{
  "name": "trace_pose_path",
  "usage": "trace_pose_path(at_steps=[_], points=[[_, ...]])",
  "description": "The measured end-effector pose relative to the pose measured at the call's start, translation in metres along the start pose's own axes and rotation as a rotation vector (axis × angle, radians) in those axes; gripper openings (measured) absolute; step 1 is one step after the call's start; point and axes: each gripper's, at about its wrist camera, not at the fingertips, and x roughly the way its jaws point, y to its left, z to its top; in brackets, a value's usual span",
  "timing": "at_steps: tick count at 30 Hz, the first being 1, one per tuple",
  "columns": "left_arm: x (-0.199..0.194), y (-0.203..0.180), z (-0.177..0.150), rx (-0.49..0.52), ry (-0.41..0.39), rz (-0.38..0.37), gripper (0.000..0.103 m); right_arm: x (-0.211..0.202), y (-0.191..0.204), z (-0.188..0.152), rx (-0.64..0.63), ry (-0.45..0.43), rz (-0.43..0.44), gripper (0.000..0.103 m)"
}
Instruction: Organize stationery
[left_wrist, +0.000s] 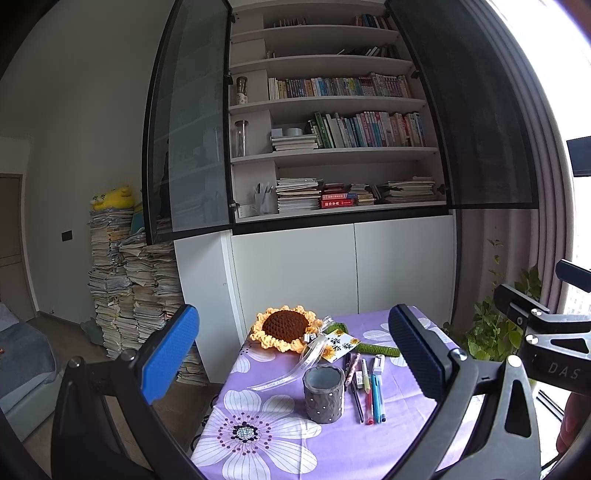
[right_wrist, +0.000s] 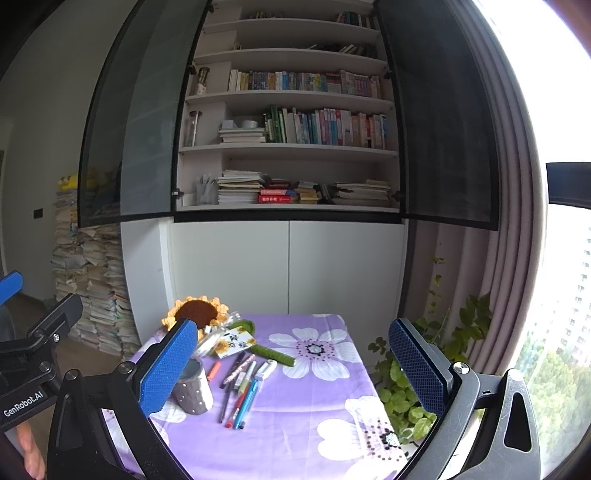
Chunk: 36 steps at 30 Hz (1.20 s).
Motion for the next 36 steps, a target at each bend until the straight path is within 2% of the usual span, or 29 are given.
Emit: trace_pose_path(at_steps=[36], points=[[0.014,0.008,-0.011,-0.016,0.056,-0.001,0.102,0.012,0.008,-0.004,-0.019,0.052,0.026,0.103]])
